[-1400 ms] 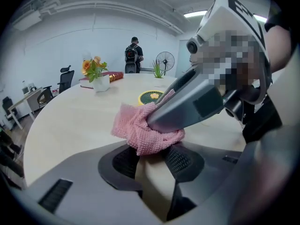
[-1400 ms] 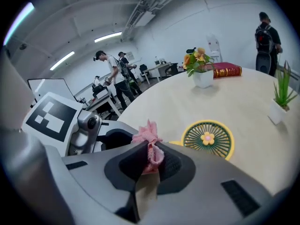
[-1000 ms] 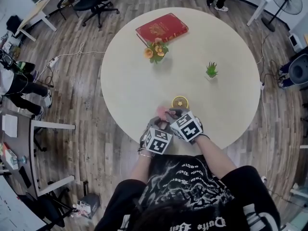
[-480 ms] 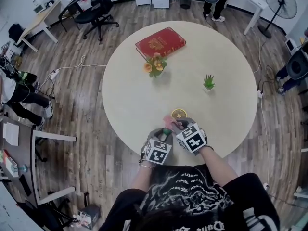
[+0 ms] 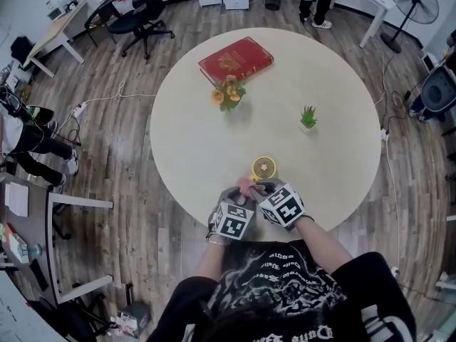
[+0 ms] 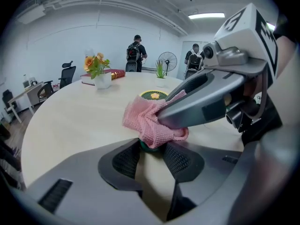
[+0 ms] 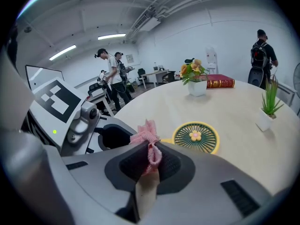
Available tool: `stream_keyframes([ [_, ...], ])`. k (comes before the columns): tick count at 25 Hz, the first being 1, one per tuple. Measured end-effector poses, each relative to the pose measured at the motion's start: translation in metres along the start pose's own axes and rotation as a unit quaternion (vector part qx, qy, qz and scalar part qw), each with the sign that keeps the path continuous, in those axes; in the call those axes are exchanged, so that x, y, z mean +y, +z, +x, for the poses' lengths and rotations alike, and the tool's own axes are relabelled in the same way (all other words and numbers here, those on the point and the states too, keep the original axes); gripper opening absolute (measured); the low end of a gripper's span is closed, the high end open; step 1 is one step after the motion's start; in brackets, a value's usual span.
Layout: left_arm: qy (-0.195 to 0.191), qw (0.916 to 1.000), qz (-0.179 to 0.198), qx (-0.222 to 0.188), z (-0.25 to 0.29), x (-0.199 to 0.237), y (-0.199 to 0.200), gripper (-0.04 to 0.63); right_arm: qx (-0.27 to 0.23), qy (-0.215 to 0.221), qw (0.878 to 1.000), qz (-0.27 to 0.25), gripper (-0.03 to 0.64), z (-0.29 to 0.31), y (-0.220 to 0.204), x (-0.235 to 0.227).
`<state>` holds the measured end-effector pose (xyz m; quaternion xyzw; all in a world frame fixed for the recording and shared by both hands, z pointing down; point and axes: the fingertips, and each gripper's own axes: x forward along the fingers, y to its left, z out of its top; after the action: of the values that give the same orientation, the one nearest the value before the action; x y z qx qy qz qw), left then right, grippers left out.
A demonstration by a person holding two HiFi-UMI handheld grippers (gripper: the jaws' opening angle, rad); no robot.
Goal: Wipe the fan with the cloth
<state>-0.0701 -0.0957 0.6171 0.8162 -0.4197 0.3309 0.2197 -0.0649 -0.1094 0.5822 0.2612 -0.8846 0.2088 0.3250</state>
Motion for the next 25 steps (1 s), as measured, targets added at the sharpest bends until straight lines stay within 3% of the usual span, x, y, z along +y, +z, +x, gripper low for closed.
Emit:
stream_keyframes([
  [5, 0.011, 0.9999, 0.006, 0.000, 0.000, 0.000, -0.001, 0.170, 0.010, 0.015, 1.000, -0.017, 0.044, -0.001, 0.009, -0.006],
  [17, 0.006, 1.0000, 0.005, -0.001, 0.003, 0.000, 0.001, 0.171, 0.025, -0.062, 0.994, -0.080, 0.044, 0.001, 0.035, -0.060],
  [22, 0.013, 0.9999, 0.006, -0.002, 0.004, 0.002, 0.000, 0.170, 0.031, -0.049, 0.990, -0.132, 0.045, 0.005, 0.041, -0.059],
  [25, 0.011, 0.9999, 0.005, -0.001, 0.003, 0.000, 0.000, 0.170, 0.022, -0.056, 0.991, -0.118, 0.046, 0.005, 0.043, -0.065],
])
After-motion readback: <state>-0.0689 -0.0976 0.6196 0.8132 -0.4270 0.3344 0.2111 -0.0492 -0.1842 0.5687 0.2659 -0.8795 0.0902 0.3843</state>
